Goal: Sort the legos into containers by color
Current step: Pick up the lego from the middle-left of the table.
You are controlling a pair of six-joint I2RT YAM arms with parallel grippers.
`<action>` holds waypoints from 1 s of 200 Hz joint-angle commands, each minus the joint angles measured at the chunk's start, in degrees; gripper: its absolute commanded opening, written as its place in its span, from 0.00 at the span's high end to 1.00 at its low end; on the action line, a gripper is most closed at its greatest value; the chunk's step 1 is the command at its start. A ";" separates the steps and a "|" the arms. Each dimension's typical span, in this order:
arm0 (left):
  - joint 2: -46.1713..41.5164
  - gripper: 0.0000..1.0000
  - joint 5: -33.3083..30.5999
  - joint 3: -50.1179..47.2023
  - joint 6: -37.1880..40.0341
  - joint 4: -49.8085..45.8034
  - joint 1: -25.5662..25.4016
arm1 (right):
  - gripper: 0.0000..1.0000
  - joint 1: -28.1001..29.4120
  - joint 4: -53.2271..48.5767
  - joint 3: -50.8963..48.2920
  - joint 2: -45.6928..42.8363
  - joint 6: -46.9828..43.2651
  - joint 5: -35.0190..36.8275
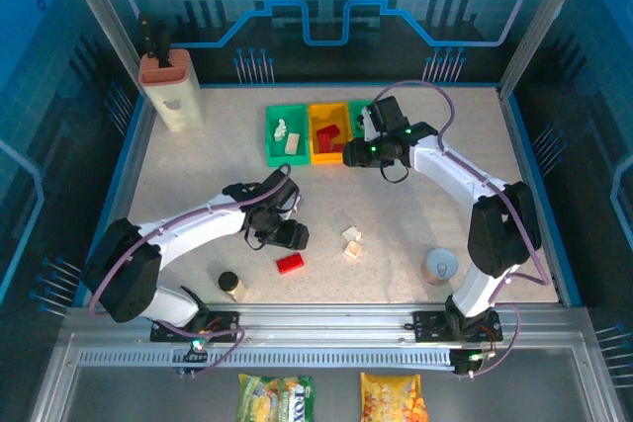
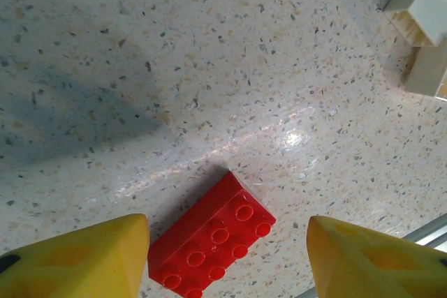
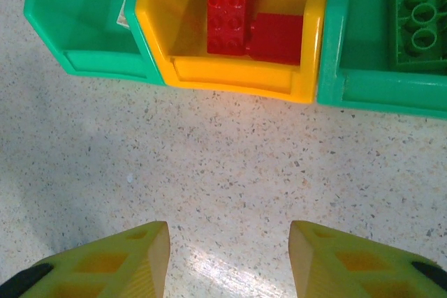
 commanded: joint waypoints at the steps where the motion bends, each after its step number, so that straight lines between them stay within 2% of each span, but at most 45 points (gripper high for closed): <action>1: 0.94 0.37 1.04 -2.15 -1.72 1.28 -0.83 | 0.50 -0.58 -0.36 -0.99 -2.12 -0.32 -1.33; 67: 0.95 0.37 1.75 -5.66 -3.92 2.82 -2.82 | 0.50 -0.68 -0.12 -2.58 -2.89 -0.28 -2.56; 152: 1.89 0.37 -1.30 -5.83 -7.89 0.61 -10.83 | 0.50 -0.60 -0.45 -4.68 -5.07 -0.31 -2.70; 174: 2.66 0.38 -3.18 -5.45 -9.69 -0.08 -13.24 | 0.50 -0.59 -0.87 -4.60 -5.32 -0.40 -2.53; 200: 5.31 0.41 -8.98 -2.72 -11.52 -3.83 -16.30 | 0.50 -0.58 -1.06 -4.43 -5.27 -0.21 -2.60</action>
